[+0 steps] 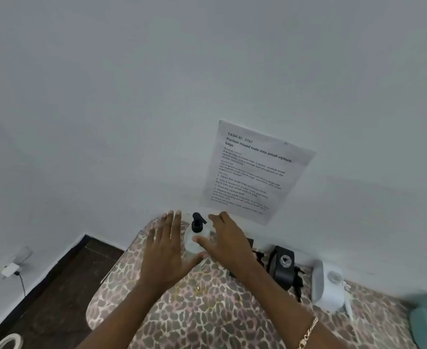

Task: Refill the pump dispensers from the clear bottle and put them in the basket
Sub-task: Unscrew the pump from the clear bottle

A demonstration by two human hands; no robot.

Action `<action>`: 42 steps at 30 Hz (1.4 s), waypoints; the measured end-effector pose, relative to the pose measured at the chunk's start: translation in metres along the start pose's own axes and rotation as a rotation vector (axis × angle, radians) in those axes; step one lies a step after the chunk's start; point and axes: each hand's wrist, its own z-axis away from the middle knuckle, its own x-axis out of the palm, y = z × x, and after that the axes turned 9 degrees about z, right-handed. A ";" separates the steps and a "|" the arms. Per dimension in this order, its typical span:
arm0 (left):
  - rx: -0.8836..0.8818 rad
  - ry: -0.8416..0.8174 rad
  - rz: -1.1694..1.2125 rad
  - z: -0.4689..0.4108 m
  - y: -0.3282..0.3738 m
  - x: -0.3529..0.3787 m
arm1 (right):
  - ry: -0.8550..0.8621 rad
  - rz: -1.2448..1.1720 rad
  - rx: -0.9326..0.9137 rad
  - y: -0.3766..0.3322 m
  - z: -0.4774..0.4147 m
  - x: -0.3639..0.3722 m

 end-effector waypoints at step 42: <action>0.002 0.309 0.736 0.100 0.081 0.077 | 0.428 -0.147 -0.079 0.027 0.122 -0.001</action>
